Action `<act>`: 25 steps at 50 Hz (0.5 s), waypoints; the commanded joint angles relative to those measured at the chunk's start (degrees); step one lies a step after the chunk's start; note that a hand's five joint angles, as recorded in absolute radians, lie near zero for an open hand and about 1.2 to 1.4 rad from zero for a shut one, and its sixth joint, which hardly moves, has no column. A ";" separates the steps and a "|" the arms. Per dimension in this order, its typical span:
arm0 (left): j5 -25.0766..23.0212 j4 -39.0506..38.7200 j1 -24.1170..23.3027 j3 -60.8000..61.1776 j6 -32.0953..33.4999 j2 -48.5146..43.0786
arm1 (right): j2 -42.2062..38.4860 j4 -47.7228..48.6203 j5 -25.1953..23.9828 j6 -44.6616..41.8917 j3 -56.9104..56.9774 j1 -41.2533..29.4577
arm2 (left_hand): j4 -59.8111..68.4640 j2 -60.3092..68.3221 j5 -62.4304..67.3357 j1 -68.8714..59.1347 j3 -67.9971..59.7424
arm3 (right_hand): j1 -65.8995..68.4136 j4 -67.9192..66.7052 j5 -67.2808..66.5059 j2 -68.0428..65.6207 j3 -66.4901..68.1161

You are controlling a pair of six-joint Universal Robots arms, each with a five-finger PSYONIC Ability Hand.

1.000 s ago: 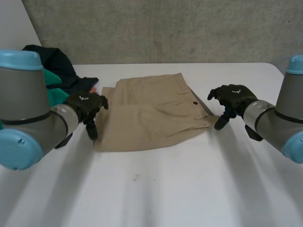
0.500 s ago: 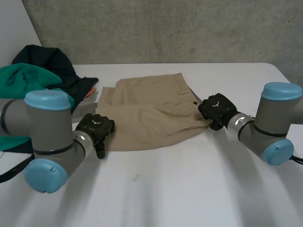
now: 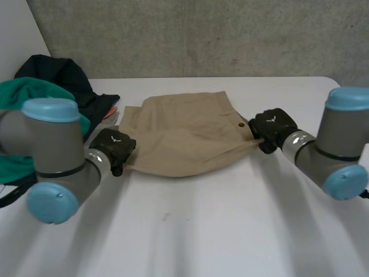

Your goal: Fold the laundry.

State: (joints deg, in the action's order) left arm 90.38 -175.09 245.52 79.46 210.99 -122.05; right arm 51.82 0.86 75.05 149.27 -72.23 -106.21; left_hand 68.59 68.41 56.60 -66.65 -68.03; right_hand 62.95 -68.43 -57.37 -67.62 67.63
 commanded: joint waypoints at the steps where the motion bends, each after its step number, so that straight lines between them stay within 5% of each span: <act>1: -6.09 14.13 0.67 6.76 2.84 11.13 | 10.65 -26.92 -0.43 -12.14 -7.48 2.41 | 11.41 11.59 13.40 -13.35 -11.97 | 17.05 -11.57 -12.63 -12.38 12.37; 5: -12.40 32.12 0.49 9.22 8.27 13.16 | 15.49 -42.77 -1.48 -26.01 -13.63 4.60 | 11.41 11.59 13.40 -13.35 -11.97 | 17.05 -11.57 -12.63 -12.38 12.37; 9: -16.89 38.59 0.93 8.61 10.93 12.98 | 16.38 -38.59 -3.59 -26.15 -15.05 4.52 | 11.41 11.59 13.40 -13.35 -11.97 | 17.05 -11.57 -12.63 -12.38 12.37; 16: -13.93 31.22 1.10 1.06 8.47 8.07 | 12.87 -33.91 -2.37 -19.46 -11.63 4.34 | 11.41 11.59 13.40 -13.35 -11.97 | 17.05 -11.57 -12.63 -12.38 12.37; 25: -6.01 17.69 1.11 -23.45 2.59 -5.20 | 4.61 -23.20 3.78 -2.68 3.74 3.82 | 11.41 11.59 13.40 -13.35 -11.97 | 17.05 -11.57 -12.63 -12.38 12.37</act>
State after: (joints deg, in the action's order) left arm 80.08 -148.76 246.78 71.37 217.47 -119.05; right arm 61.42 -29.47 74.57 135.54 -78.06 -102.13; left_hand 68.63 68.51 56.60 -66.65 -68.15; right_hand 62.95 -68.59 -57.91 -67.62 68.08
